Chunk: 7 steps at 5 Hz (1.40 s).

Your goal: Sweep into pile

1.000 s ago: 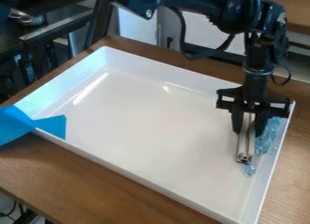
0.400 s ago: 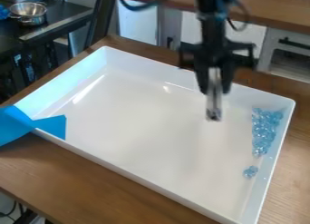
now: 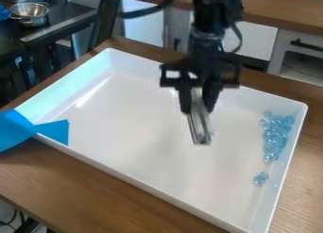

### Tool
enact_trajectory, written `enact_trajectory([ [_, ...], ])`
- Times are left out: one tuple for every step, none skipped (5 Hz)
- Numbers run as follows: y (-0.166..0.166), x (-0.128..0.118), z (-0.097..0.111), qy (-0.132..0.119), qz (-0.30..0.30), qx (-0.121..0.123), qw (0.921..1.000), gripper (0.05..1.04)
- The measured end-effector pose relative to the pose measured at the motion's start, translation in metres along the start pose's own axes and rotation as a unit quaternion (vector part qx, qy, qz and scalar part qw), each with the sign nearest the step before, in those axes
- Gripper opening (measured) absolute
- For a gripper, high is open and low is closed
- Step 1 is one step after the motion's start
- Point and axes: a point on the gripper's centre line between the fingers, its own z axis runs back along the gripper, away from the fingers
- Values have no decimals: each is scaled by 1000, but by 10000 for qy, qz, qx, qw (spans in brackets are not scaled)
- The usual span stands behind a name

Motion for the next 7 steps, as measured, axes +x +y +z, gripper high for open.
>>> enact_trajectory([
  [2, -19, -14, 256, 775, 145, 9966, 376],
  [1, -29, -27, 344, 1451, 95, 9888, 376],
  [-7, -36, -40, 285, 1933, -24, 9807, 376],
  [-10, -35, -53, 173, 2419, -72, 9701, 376],
  [-17, -37, -57, 12, 2450, -160, 9694, 376],
  [-19, -36, -58, -11, 2472, -184, 9688, 376],
  [-28, -31, -58, -16, 2579, -264, 9658, 376],
])
